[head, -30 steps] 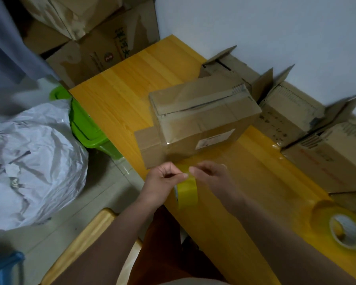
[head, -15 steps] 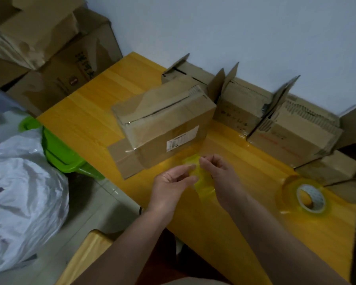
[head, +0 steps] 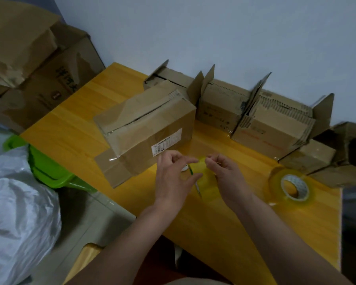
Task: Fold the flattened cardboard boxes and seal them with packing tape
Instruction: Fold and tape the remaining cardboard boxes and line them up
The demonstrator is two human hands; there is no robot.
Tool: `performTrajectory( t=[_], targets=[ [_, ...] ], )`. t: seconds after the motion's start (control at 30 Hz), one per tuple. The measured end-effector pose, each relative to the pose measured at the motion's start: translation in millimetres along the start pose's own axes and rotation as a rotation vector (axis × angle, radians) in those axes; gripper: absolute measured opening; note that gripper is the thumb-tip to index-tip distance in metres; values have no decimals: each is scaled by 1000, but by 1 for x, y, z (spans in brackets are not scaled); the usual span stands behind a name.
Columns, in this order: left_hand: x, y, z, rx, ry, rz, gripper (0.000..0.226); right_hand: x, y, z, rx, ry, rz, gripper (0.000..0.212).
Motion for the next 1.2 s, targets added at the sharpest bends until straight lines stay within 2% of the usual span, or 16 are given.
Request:
performTrajectory(
  t=[0.2,0.33,0.37,0.43,0.47,0.5,0.53,0.6,0.67,0.73,0.8,0.87,0.93,1.0,1.13,1.2],
  targets=[
    [2,13,-4,32,86,-94,9,-2,-12,1,38,-70,123,26],
    [-3,24,-3,137,-112,55,9,-10,-18,5,62,-125,330,10],
    [-5,25,-5,138,-156,90,10,-15,-20,8,76,-105,337,25],
    [-7,28,-7,137,-195,145,12,-23,-29,11,66,-19,227,68],
    [-7,29,-8,137,-210,169,13,-24,-35,11,54,42,183,84],
    [-5,30,-8,139,-229,189,14,-26,-40,11,56,98,182,92],
    [-3,31,-8,138,-248,210,15,-28,-44,10,85,160,219,89],
    [5,37,-8,139,-312,275,22,-29,-46,11,206,285,315,59],
    [11,45,-7,166,-377,367,28,-31,-46,11,275,291,369,26],
    [13,51,-6,209,-426,449,26,-34,-46,10,248,238,378,13],
    [17,51,-8,277,-454,410,14,-36,-46,7,245,173,608,25],
    [25,45,-11,330,-475,263,39,-45,-51,6,228,136,1036,47],
    [28,30,-14,323,-474,199,53,-59,-60,5,207,73,1303,48],
    [27,8,-20,254,-392,132,53,-75,-70,4,254,68,1461,40],
    [33,-49,-58,-6,-142,-88,43,-97,-80,1,443,203,1614,34],
    [46,-79,-88,-72,-106,-231,37,-93,-74,-1,535,224,1682,29]
  ],
)
Point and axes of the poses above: each hand's wrist, its own z-axis away from the middle knuckle, its own y-axis out of the palm, x = y × z, the point moved 2 cm from there along -z, towards the middle knuckle, and after that the axes turned 7 degrees about -y, right-handed, at the moved point
